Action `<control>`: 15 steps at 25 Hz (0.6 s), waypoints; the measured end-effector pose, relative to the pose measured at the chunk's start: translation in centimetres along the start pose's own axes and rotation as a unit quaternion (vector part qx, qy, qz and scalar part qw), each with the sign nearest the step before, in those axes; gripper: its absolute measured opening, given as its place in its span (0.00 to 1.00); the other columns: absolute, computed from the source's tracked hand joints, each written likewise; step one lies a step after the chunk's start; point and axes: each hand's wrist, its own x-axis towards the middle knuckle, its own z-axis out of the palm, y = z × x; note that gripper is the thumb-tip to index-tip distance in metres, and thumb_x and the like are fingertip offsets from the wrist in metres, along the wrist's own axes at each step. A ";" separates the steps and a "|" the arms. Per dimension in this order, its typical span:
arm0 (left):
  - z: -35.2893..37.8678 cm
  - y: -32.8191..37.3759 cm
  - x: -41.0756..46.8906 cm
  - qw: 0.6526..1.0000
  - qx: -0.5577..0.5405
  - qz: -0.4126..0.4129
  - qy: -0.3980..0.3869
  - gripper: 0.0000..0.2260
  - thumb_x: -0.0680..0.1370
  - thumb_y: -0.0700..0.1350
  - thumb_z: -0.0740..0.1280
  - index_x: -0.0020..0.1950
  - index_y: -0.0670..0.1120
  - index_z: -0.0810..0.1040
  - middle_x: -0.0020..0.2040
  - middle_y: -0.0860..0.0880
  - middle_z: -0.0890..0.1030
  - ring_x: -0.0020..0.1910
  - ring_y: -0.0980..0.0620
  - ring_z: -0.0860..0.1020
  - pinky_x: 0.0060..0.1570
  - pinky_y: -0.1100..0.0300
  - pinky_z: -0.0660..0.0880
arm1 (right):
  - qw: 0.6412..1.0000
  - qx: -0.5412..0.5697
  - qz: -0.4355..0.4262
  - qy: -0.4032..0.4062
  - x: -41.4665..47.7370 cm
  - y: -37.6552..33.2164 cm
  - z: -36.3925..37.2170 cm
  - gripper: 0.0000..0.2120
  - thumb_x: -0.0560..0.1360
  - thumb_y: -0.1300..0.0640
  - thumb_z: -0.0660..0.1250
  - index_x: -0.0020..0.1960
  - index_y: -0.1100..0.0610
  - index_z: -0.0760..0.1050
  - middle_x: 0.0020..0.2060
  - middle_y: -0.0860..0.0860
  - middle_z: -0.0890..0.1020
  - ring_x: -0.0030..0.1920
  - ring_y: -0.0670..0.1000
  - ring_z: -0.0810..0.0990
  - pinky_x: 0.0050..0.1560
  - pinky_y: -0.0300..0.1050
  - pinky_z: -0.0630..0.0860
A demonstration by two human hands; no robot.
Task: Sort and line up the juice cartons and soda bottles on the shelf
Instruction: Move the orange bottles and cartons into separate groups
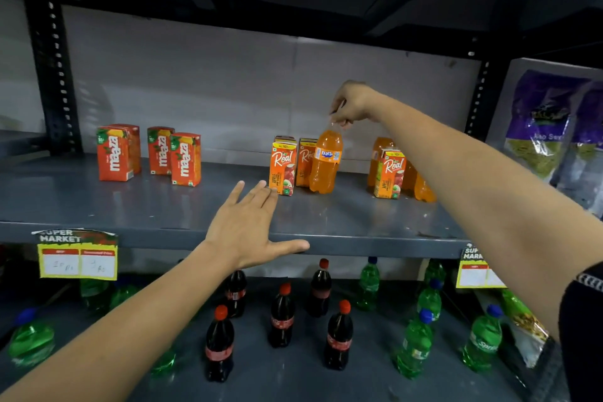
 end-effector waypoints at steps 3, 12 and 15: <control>0.1 3.6 2.0 1.000 -0.025 0.009 0.016 0.56 0.62 0.81 0.36 0.77 0.42 0.51 0.78 0.45 0.56 0.77 0.50 0.49 0.75 0.47 0.41 | 1.000 -0.007 0.000 0.008 -0.4 2.5 -1.0 0.12 0.73 0.62 0.68 0.55 0.66 0.78 0.49 0.60 0.84 0.47 0.55 0.84 0.47 0.45 0.79; 0.7 10.5 5.7 0.998 -0.049 0.007 0.024 0.57 0.62 0.81 0.40 0.76 0.41 0.53 0.78 0.45 0.58 0.77 0.49 0.50 0.75 0.46 0.41 | 0.998 0.051 0.033 0.013 -1.1 8.3 -0.9 0.14 0.73 0.60 0.70 0.56 0.64 0.76 0.49 0.60 0.83 0.36 0.50 0.82 0.36 0.38 0.81; 0.5 10.2 5.4 0.999 -0.036 0.001 0.018 0.57 0.61 0.81 0.39 0.77 0.41 0.52 0.78 0.46 0.57 0.77 0.50 0.49 0.74 0.47 0.40 | 0.998 0.041 0.036 -0.029 -1.8 9.9 -1.4 0.28 0.68 0.49 0.73 0.63 0.60 0.71 0.54 0.56 0.78 0.50 0.54 0.80 0.48 0.47 0.80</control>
